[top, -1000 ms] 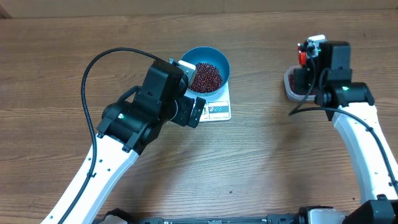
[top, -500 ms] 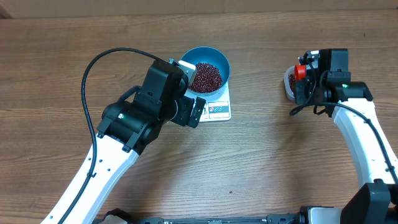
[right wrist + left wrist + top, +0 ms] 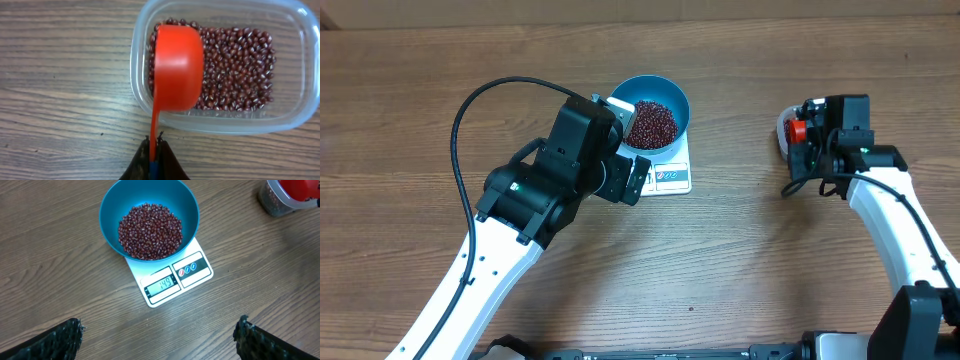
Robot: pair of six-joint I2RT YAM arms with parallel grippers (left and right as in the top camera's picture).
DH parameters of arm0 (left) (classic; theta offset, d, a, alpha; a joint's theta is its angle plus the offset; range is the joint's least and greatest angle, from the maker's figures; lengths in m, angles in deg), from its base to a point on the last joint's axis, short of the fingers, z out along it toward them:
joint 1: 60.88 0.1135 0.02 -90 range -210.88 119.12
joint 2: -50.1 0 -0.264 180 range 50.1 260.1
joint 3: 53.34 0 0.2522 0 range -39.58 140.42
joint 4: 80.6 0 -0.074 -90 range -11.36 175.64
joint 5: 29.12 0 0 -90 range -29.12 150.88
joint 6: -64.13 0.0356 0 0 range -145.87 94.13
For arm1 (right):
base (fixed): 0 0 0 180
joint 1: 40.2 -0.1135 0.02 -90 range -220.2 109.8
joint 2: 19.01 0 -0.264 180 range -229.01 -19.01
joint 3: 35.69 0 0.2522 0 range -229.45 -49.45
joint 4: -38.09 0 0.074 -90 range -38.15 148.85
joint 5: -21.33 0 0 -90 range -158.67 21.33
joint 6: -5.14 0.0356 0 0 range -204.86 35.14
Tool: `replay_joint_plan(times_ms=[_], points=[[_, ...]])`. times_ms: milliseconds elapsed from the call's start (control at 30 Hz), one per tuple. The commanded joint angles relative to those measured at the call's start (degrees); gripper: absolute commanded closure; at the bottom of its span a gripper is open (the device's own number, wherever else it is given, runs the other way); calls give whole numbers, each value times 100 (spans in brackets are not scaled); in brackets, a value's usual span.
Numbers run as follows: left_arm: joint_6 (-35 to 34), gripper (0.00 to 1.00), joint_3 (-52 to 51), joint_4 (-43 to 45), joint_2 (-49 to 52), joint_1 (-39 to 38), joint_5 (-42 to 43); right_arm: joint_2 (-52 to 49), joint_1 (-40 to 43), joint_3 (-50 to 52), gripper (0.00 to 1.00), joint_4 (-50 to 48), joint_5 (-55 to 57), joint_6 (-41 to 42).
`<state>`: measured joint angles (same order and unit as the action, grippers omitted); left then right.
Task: Scoop item into bowl and weigh 150g on scale
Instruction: 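Dip the red cup into the bean tub and scoop beans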
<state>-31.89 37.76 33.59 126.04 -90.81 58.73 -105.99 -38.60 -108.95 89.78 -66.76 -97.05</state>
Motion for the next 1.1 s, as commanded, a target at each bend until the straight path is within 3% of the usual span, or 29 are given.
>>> replay_joint_plan(times_ms=[0,300,1067], points=[[-20,0,92,20,28,-15,26,7,96,72,96,-63,20,37],[-20,0,92,20,28,-15,28,-7,605,142,96,-420,162,22],[-20,0,92,20,28,-15,26,-404,678,142,96,-555,-1220,20]])
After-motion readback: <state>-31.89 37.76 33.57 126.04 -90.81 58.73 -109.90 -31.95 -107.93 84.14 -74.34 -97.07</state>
